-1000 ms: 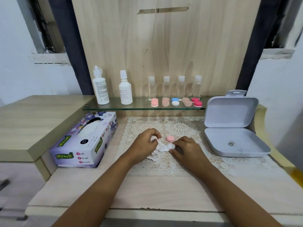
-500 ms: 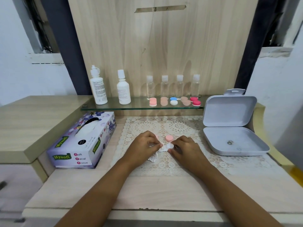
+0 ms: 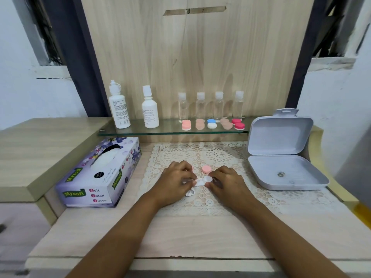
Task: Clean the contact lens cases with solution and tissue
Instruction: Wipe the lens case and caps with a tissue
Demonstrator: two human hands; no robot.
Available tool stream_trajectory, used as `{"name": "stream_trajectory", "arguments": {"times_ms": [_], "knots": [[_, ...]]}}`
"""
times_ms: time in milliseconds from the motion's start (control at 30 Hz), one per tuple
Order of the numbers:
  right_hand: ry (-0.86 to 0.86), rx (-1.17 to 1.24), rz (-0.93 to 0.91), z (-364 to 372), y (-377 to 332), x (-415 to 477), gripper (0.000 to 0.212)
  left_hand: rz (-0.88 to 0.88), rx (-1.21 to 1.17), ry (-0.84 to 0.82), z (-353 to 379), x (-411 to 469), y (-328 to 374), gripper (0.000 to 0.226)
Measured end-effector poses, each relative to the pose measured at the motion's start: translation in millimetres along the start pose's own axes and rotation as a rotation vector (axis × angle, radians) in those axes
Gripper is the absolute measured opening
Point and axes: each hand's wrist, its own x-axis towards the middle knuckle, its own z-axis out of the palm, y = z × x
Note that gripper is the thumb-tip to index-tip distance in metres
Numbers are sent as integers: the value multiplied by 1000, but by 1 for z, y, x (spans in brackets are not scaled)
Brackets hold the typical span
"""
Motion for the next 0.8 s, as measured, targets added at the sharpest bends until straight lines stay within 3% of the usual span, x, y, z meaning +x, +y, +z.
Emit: {"name": "stream_trajectory", "arguments": {"times_ms": [333,567,800], "knots": [[7,10,-4,1,1,1,29,79,143,28,2,-5,-4,23],[12,11,-1,0,1,1,28,213,513,108,-3,-4,7,34],[8,4,-5,0,1,0,29,193,404,78,1,-1,7,34]]}}
